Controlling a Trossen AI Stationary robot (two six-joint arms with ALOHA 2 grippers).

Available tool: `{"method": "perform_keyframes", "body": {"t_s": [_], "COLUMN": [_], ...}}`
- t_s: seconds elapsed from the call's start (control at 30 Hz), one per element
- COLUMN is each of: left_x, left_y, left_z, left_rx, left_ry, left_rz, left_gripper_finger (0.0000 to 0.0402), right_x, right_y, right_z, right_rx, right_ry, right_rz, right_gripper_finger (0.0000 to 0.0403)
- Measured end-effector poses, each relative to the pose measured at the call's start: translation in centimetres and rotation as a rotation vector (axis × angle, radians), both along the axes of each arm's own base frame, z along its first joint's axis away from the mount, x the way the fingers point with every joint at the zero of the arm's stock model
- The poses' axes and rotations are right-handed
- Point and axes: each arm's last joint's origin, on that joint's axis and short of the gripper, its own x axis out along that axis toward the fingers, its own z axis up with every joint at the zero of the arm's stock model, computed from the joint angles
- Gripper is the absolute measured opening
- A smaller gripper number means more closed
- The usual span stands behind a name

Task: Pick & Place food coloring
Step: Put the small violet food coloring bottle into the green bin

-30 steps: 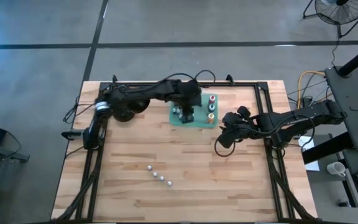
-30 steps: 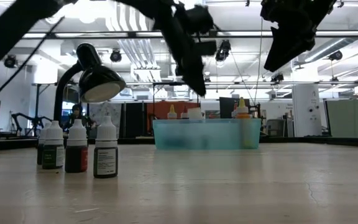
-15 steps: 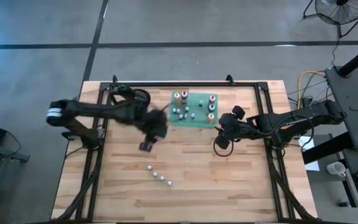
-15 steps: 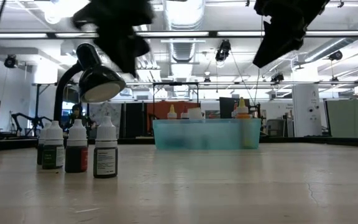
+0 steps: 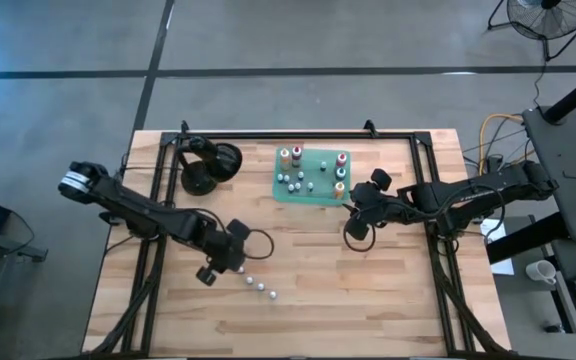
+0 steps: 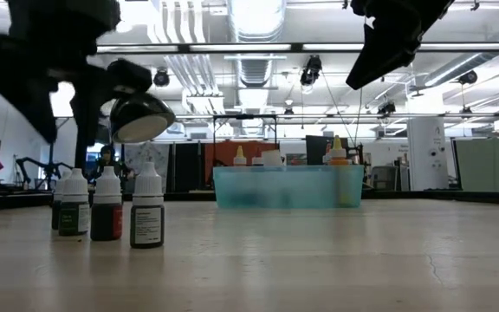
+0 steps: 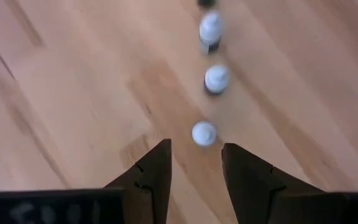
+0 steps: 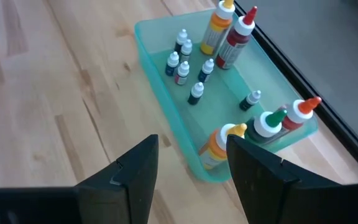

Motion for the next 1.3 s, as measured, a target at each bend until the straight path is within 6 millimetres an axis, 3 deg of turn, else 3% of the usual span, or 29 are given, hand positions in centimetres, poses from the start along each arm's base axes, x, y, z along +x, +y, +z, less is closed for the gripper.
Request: {"method": "perform_keyframes", "body": {"t_s": [0.23,0.83,1.3], "left_x": [0.5,1.9,1.9], "left_y": [-0.3,-1.0,-1.1], "left_z": [-1.6,-3.2,-4.0], "left_rx": [-0.028,-0.100,-0.098], "left_ry": [0.083,0.097,0.124], "left_rz": [0.121,0.145,0.146], "left_gripper_finger": [0.0115,0.0115,0.0105], "right_x": [0.0,0.0,0.0], "right_y": [0.0,0.0,0.0], "right_z": [0.0,0.0,0.0], "right_rx": [-0.002,-0.003,-0.003], "right_ry": [-0.001,0.000,0.001], "right_rz": [0.003,0.006,0.006], "right_gripper_finger": [0.0182,0.0182,0.0182]}}
